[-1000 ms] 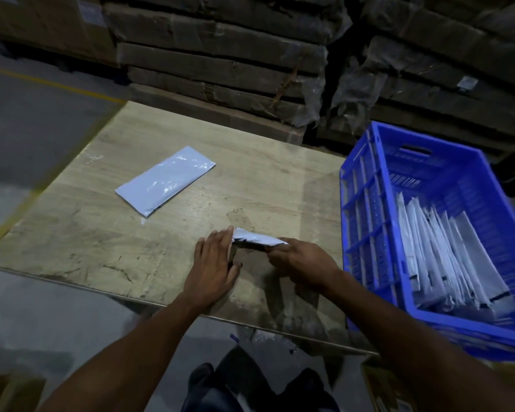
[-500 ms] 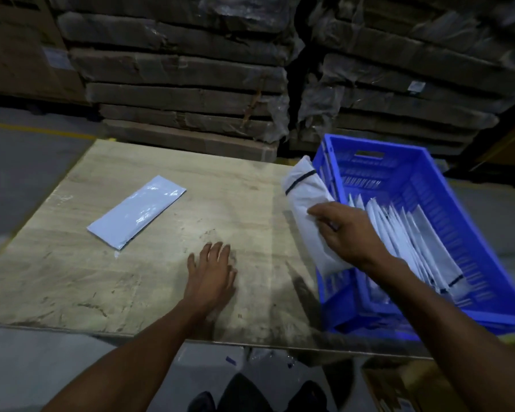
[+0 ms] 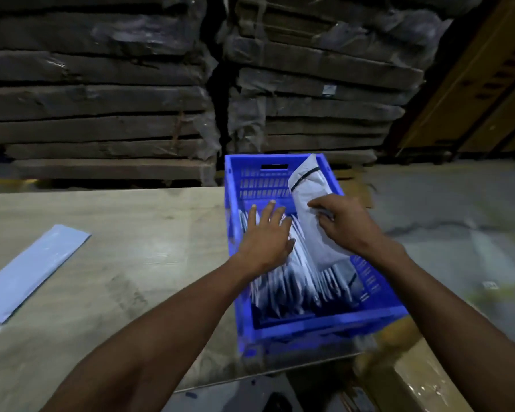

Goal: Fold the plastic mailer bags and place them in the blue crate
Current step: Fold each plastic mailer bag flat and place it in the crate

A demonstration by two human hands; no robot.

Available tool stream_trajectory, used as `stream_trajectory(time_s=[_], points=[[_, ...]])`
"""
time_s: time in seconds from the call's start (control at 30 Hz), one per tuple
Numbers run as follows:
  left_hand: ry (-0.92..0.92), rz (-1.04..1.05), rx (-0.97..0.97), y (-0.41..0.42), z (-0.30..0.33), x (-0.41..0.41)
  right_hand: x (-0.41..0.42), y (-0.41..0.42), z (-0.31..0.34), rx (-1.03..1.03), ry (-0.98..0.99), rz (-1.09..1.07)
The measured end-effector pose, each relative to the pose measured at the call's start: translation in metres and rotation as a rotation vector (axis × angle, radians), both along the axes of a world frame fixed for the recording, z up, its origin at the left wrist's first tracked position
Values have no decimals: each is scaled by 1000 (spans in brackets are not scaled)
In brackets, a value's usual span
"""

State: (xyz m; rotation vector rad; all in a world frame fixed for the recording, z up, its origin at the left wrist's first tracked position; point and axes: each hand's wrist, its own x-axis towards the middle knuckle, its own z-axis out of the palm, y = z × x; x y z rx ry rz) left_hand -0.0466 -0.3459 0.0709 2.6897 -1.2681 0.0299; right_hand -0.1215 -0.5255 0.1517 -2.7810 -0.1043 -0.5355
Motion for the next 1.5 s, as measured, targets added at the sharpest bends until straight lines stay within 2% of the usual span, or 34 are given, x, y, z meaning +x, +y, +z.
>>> stream_trajectory(time_s=[0.2,0.33,0.5,0.67,0.77,0.93,1.2,1.4,1.5], points=[[239,-88,230,-63,-45,-24,-16,-53,-20,-94,80,-84],[156,-191,420,-64,-77,-22,-27,-75,-33,-127,105,-46],[131,-145,301,-70,-76,-21,-34,-91,-40,-175,85,-11],[106,-244,134,-120,-71,-36,-32,-94,-28,-198,49,-22],[92,-244,192,-133,-69,-39,-31,-97,-22,-229,56,-50],[-7,-267,250,-113,-73,-30,-29,-87,-33,-305,185,-47],[39,-271,501,-151,-73,-27,-27,-64,-47,-374,208,-109],[23,-195,631,-145,-61,-25,-17,-51,-63,-463,315,-187],[19,-240,714,-132,-47,-24,-16,-45,-69,-537,421,-214]])
